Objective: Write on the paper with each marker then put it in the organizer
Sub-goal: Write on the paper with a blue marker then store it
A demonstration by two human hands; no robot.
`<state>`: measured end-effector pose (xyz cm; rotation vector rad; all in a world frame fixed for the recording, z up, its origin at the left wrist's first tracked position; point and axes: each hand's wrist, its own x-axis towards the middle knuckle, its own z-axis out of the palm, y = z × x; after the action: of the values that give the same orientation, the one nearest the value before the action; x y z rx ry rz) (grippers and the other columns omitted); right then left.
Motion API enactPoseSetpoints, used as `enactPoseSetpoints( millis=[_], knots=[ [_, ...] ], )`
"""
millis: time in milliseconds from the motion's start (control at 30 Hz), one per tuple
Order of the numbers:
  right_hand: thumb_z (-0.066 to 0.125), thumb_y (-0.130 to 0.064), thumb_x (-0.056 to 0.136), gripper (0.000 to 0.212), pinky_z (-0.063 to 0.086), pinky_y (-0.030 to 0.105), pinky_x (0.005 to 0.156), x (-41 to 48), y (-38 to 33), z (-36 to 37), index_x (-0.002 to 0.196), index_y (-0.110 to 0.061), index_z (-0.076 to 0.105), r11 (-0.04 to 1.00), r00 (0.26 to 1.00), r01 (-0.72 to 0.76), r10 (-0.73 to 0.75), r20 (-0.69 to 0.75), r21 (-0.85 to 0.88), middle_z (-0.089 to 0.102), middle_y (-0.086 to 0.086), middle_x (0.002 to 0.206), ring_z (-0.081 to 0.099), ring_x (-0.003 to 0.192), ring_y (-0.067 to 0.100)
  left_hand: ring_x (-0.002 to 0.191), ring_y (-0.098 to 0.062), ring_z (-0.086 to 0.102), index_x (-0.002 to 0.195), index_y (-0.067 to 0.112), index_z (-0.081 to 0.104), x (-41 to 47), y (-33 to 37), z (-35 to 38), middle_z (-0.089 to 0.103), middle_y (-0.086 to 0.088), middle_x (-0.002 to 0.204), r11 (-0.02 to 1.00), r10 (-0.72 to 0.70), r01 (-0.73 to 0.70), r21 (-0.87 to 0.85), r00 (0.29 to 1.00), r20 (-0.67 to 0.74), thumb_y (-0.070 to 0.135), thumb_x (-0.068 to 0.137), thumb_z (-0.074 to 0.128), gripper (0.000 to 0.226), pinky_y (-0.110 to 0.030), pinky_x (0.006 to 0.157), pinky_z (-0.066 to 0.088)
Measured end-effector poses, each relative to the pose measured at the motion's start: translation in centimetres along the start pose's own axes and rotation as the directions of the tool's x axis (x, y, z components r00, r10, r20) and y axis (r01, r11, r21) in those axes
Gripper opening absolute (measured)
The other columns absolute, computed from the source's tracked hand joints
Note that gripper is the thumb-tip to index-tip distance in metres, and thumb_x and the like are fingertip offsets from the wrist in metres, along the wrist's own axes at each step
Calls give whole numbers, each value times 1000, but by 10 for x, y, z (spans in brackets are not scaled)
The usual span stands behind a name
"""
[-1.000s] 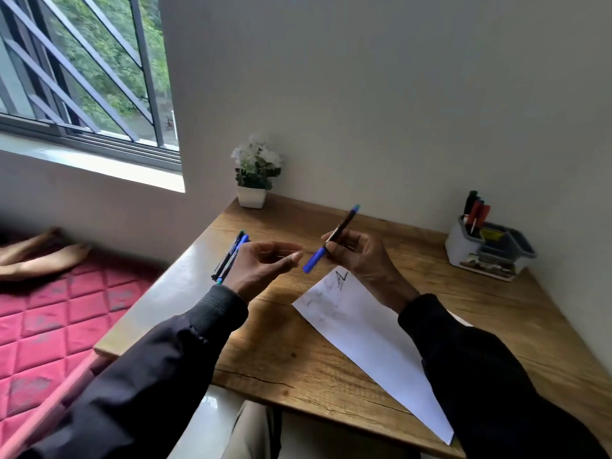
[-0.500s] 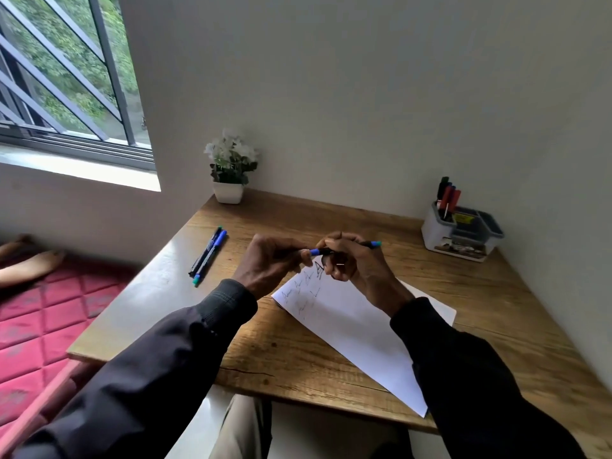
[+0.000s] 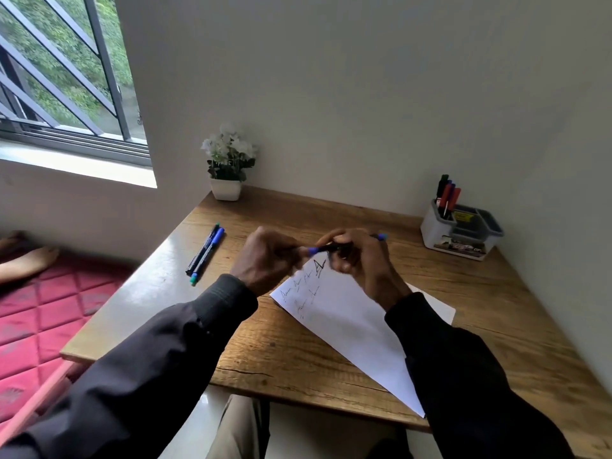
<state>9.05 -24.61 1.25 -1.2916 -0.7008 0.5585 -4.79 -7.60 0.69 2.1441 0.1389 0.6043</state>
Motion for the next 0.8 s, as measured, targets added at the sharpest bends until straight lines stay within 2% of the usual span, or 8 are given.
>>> enactPoseSetpoints(
  millis=[100, 167, 300, 400, 500, 567, 633, 800],
  knots=[
    [43, -9, 98, 41, 33, 16, 40, -5, -19, -53, 79, -4, 78, 985, 973, -24, 63, -224, 174, 52, 12, 64, 42, 43, 7, 57, -6, 67, 93, 11, 81, -11, -25, -30, 75, 0, 72, 996, -24, 45, 77, 966, -257, 3, 86, 75, 11, -25, 58, 57],
    [45, -12, 101, 34, 45, 16, 46, -8, -27, -73, 95, 1, 76, 982, 979, -74, 105, -174, 173, 66, 10, 68, 58, 52, 10, 63, -11, 70, 94, 11, 80, -13, -31, -42, 76, 0, 76, 993, -29, 59, 99, 958, -287, 4, 85, 77, 12, -27, 64, 60],
    [57, -13, 98, 29, 56, 29, 68, -5, -9, -52, 114, 6, 72, 990, 983, -109, 121, 136, -91, 73, 24, 98, 70, 80, 28, 66, -14, 71, 98, 4, 73, 6, -21, -15, 75, -4, 77, 995, -67, 64, -75, 997, -32, 4, 91, 70, 8, -22, 62, 58],
    [65, 0, 94, 12, 52, 30, 60, 2, 3, -37, 98, -2, 76, 966, 996, -44, 63, 65, -256, 73, 15, 81, 65, 69, 25, 74, -18, 72, 98, 11, 73, 23, -29, 0, 74, -5, 84, 991, -117, 120, -61, 992, 40, 9, 91, 70, 7, -30, 69, 61],
    [61, 7, 94, 14, 42, 26, 47, 4, 15, -32, 86, 1, 71, 952, 1000, -20, 12, -28, -306, 64, 13, 64, 53, 51, 21, 85, -18, 72, 100, 19, 77, 33, -38, 3, 75, 2, 93, 979, -192, 198, -52, 976, 107, 13, 87, 75, 14, -27, 72, 61],
    [57, 6, 96, 12, 45, 27, 46, 2, 24, -31, 93, 9, 68, 961, 998, -57, 49, -38, -272, 67, 21, 69, 57, 51, 25, 87, -5, 69, 104, 25, 77, 34, -39, 5, 71, 15, 98, 975, -220, 224, -2, 962, 161, 19, 87, 76, 19, -18, 69, 59],
    [57, 5, 97, 12, 50, 30, 49, -1, 32, -30, 98, 12, 67, 963, 996, -83, 85, -5, -255, 70, 27, 77, 63, 56, 30, 85, 4, 68, 109, 23, 76, 34, -42, 6, 70, 17, 101, 979, -203, 206, 4, 962, 183, 21, 86, 78, 23, -14, 70, 57],
    [68, -1, 96, 6, 48, 27, 46, -7, 39, -26, 92, 3, 67, 931, 997, -63, 72, 13, -359, 68, 19, 71, 59, 52, 24, 85, 13, 67, 105, 18, 77, 34, -48, 7, 71, 18, 100, 988, -151, 156, -8, 967, 206, 14, 84, 79, 22, -10, 73, 56]
  ],
)
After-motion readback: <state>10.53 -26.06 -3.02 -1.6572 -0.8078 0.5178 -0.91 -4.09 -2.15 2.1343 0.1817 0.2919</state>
